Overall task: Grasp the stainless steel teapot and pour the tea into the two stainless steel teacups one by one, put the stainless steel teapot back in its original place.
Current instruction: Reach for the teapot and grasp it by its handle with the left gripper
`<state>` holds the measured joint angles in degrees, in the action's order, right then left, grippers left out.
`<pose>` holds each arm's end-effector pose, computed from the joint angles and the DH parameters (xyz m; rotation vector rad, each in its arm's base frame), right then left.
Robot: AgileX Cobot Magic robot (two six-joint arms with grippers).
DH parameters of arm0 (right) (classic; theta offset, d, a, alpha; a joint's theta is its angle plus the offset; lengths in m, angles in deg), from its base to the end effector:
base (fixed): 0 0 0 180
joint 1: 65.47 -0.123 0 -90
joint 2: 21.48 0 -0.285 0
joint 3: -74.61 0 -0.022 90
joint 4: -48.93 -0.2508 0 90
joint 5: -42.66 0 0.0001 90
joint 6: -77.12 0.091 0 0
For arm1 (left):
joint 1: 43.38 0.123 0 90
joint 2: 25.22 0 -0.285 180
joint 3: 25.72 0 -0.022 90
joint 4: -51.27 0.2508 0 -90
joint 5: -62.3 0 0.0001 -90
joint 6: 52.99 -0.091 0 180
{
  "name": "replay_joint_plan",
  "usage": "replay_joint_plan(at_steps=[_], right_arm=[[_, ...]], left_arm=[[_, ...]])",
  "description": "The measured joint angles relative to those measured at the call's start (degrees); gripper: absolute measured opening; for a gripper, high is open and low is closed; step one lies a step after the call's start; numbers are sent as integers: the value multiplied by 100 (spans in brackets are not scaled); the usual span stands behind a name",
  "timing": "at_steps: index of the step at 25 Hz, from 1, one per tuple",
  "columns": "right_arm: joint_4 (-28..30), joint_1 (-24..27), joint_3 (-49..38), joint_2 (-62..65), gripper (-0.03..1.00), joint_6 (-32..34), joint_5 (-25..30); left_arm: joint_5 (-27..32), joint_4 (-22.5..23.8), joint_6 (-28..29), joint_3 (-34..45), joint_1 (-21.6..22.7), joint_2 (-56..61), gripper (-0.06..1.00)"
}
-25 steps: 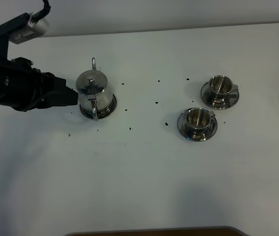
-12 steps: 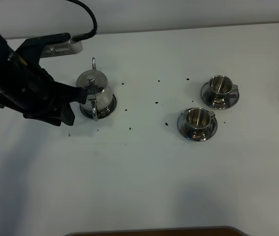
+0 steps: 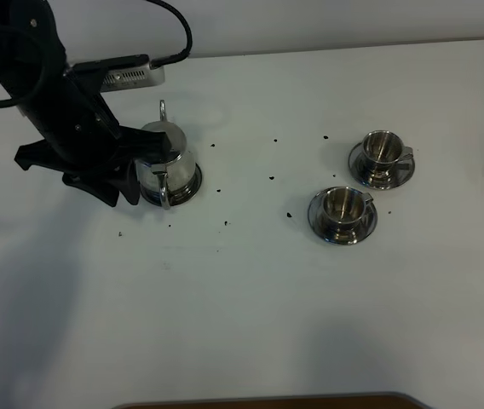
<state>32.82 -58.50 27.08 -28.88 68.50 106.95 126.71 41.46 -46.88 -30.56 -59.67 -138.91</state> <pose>-0.0096 0.0241 0.2799 -0.0570 2.0513 0.1692 0.3512 -0.1172 0.2345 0.1715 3.0404 -0.2724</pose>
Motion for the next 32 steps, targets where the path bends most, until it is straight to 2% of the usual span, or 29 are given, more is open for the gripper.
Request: replay_joint_plan(at_steps=[5, 15, 22, 32], right_arm=[[0, 0, 0, 0, 42, 0, 0], [0, 0, 0, 0, 42, 0, 0], [0, 0, 0, 0, 42, 0, 0], [0, 0, 0, 0, 42, 0, 0]], left_arm=[[217, 0, 30, -454, 0, -291, 35], [358, 76, 431, -526, 0, -488, 50], [375, 309, 676, -613, 0, -901, 51], [386, 311, 758, -1483, -46, -1560, 51]])
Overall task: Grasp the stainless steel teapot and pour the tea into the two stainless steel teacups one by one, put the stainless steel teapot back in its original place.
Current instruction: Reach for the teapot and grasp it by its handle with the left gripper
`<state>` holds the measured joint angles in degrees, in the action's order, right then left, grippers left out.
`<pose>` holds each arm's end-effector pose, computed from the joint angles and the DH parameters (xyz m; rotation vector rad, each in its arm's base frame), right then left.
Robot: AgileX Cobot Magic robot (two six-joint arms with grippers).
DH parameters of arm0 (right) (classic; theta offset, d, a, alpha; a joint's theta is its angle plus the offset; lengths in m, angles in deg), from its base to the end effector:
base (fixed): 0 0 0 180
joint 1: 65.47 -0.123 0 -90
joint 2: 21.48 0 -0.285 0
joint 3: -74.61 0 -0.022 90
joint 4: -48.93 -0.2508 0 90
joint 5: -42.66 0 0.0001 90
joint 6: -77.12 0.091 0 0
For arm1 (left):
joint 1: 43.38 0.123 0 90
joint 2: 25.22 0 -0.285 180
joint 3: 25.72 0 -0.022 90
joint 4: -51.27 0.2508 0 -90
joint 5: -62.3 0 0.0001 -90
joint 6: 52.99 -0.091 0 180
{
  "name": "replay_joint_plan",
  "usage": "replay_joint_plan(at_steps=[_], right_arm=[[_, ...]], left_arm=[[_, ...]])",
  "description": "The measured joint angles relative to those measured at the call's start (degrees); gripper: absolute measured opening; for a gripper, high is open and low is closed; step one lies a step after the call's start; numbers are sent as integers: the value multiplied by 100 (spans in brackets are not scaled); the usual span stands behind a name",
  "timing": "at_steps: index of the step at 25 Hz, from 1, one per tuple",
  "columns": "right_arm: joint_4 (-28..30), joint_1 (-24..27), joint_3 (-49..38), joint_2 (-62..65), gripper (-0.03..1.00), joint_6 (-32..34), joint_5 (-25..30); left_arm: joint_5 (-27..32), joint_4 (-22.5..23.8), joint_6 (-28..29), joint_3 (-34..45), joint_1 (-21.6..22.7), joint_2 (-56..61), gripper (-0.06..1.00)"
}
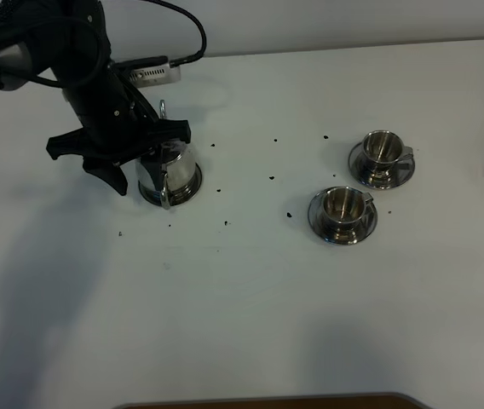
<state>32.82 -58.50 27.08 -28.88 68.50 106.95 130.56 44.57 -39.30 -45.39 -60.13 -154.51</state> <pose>-0.0096 0.0241 0.2799 -0.0570 2.0513 0.1692 0.4066 -0.1327 0.1897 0.0189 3.1294 -0.1806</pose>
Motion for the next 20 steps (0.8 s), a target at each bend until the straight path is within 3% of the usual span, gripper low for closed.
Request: replay_joint_plan(at_steps=[20], right_arm=[[6, 0, 0, 0, 42, 0, 0]], left_arm=[[-39, -18, 38, -243, -138, -351, 51]])
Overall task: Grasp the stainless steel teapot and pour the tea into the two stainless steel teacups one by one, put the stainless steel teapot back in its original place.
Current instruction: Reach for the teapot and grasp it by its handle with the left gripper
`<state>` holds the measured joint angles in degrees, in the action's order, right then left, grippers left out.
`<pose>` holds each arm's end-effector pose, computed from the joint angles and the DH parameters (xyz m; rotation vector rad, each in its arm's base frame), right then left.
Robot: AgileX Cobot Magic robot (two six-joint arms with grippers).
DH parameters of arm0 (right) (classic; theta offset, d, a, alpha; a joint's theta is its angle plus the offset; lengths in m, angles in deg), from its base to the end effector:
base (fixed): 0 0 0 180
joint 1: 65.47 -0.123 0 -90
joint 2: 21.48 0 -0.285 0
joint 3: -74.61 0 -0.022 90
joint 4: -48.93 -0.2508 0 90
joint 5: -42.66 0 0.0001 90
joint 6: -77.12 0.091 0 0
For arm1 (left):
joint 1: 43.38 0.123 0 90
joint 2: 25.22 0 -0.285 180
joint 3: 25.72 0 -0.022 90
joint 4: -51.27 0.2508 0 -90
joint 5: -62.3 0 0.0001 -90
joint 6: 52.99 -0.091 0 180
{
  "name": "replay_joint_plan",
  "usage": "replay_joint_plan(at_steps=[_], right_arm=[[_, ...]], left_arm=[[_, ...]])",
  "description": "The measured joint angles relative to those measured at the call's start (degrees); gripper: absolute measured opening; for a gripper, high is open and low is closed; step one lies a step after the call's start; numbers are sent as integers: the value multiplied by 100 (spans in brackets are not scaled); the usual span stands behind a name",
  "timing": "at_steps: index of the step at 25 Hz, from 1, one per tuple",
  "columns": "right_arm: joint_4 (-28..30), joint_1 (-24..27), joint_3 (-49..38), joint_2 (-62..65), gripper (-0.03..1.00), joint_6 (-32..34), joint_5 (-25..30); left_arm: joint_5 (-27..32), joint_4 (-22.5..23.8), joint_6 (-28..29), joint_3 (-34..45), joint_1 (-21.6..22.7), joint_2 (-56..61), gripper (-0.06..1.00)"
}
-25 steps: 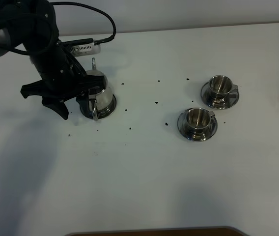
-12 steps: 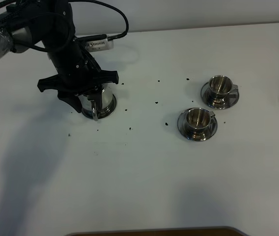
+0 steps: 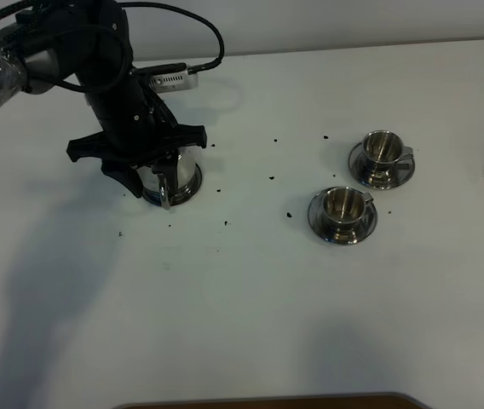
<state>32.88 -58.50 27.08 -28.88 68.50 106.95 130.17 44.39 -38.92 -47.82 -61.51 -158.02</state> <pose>-0.0096 0.0240 0.2799 -0.0569 2.0515 0.1680 0.4135 -0.1460 0.1736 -0.0422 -3.1291 0.1791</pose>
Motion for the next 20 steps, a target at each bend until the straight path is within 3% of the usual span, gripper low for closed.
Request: replay_joint_plan(at_steps=[20], right_arm=[[0, 0, 0, 0, 42, 0, 0]], left_arm=[[-539, 60, -96, -4, -11, -160, 51]])
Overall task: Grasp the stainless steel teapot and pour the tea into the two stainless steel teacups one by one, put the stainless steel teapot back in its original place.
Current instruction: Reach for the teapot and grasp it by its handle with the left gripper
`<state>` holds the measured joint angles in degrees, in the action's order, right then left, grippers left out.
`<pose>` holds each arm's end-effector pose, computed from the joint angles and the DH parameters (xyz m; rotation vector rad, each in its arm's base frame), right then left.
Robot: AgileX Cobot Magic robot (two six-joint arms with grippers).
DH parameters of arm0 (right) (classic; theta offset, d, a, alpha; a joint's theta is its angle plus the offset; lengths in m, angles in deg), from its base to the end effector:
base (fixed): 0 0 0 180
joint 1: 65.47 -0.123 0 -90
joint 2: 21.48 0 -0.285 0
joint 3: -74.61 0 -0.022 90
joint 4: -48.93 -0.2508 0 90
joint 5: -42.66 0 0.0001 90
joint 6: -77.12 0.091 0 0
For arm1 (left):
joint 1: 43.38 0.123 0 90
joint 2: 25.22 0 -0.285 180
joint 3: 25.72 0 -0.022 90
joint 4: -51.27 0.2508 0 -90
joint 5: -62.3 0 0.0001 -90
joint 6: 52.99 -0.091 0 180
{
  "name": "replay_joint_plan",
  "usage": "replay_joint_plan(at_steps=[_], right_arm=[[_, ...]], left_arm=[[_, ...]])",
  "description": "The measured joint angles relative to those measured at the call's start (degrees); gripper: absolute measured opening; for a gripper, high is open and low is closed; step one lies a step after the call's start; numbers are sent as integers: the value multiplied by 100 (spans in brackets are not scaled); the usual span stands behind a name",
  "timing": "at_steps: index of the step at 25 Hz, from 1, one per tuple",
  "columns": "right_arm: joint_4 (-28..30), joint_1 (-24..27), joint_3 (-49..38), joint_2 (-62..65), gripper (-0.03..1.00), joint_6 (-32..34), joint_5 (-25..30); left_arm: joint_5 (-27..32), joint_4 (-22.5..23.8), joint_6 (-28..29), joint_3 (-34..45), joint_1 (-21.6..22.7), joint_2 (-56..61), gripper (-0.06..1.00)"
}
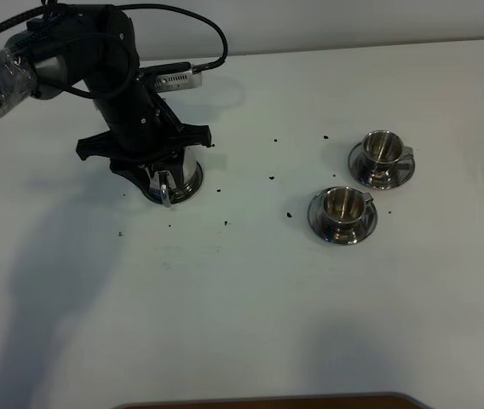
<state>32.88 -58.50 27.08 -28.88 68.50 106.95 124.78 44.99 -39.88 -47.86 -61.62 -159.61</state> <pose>-0.0096 0.0240 0.2799 -0.0569 2.0515 0.1680 0.4230 -0.1487 0.1619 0.0666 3.0737 -0.1856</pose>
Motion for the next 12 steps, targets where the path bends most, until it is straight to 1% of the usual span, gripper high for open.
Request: replay_joint_plan(at_steps=[5, 12], right_arm=[[0, 0, 0, 0, 42, 0, 0], [0, 0, 0, 0, 42, 0, 0]], left_arm=[[-5, 40, -33, 0, 0, 0, 50], [-5, 71, -40, 0, 0, 0, 40]])
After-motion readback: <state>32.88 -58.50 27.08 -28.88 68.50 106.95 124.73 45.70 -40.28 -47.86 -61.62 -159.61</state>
